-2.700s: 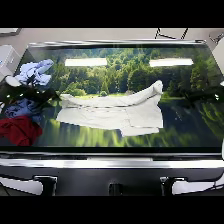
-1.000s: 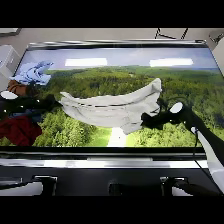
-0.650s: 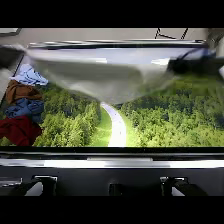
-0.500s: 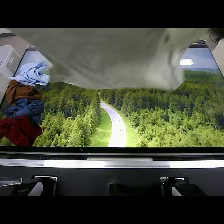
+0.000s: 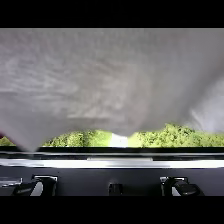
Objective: Fold the clothes and pants, and hang the long-sleeved shirts on hangers.
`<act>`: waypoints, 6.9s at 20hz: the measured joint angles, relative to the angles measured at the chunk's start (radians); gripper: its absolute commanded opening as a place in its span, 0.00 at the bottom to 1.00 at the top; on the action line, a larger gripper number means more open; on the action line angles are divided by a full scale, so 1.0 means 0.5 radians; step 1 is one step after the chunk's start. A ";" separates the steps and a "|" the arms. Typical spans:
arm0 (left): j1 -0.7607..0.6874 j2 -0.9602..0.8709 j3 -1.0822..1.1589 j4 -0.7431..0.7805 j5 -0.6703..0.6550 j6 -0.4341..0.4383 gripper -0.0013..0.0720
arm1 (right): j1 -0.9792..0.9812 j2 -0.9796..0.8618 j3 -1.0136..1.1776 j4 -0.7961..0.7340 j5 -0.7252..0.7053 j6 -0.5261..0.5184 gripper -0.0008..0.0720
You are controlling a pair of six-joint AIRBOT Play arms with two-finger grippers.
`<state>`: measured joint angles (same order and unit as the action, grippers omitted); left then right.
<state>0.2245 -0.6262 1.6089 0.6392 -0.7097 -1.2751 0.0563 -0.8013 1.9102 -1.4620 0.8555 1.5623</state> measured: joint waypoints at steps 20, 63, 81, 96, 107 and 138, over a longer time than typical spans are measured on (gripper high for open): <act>-0.062 -1.657 -0.926 0.144 -0.139 0.085 0.24 | -0.002 -2.180 0.005 0.712 0.339 0.667 0.33; 0.473 -1.220 -2.152 0.487 -1.050 0.125 0.05 | -0.684 -1.907 -1.231 0.807 1.169 -0.143 0.31; 0.471 -0.624 0.541 0.088 -0.611 0.127 0.05 | -0.641 -0.547 0.289 0.635 0.462 -0.494 0.07; 0.386 -0.632 0.293 0.130 -0.893 -0.095 0.05 | -0.613 -0.446 0.147 0.381 0.964 -0.093 0.07; -0.001 -1.713 -0.699 0.278 -0.403 -0.138 0.05 | -0.262 -1.666 -0.726 0.655 0.485 0.218 0.07; 0.153 -2.164 -0.367 0.743 -1.461 -0.053 0.05 | -0.442 -1.810 -0.700 0.371 1.376 0.192 0.07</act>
<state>0.3008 -1.7084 1.4254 1.0107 -1.4403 -1.3018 -0.1646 -1.7065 1.5600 -1.2766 1.5436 1.6581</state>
